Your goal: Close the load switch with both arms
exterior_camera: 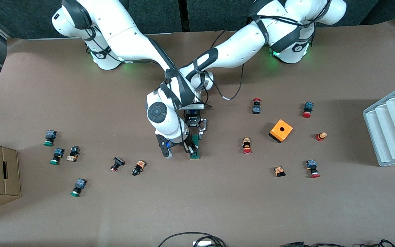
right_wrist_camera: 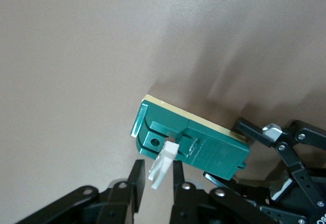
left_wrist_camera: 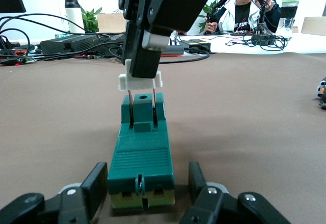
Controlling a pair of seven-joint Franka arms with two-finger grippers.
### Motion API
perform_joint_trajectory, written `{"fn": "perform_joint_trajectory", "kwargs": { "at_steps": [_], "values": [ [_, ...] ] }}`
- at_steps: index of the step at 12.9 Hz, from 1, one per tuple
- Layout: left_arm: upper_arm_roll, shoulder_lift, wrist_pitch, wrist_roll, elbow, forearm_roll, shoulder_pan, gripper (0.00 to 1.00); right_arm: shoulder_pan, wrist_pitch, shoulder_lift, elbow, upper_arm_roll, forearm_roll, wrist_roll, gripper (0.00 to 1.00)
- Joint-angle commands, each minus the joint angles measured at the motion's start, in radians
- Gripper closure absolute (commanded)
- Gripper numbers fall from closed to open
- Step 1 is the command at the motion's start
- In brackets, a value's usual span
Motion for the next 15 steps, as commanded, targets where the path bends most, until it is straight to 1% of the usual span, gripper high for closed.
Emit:
{"fn": "perform_joint_trajectory", "kwargs": {
  "at_steps": [1,2,3,5,11,15],
  "values": [
    [0.007,0.033,-0.005,-0.016,0.019,0.006,-0.017,0.28,-0.005,-0.014,0.011,0.026,-0.002,0.035,-0.002,0.74],
    [0.006,0.033,-0.005,-0.016,0.019,0.007,-0.017,0.28,-0.004,-0.014,0.013,0.026,-0.002,0.035,-0.002,0.74],
    [0.007,0.033,-0.005,-0.016,0.019,0.007,-0.017,0.28,-0.005,-0.014,0.014,0.026,-0.002,0.033,-0.002,0.78],
    [0.007,0.033,-0.005,-0.016,0.019,0.007,-0.017,0.28,-0.005,-0.012,0.016,0.026,-0.003,0.045,-0.002,0.81],
    [0.007,0.033,-0.005,-0.016,0.019,0.007,-0.017,0.28,-0.022,-0.006,0.030,0.029,-0.003,0.048,-0.005,0.82],
    [0.007,0.033,-0.005,-0.016,0.019,0.007,-0.017,0.28,-0.022,-0.008,0.063,0.074,-0.003,0.053,-0.002,0.82]
  ]
}}
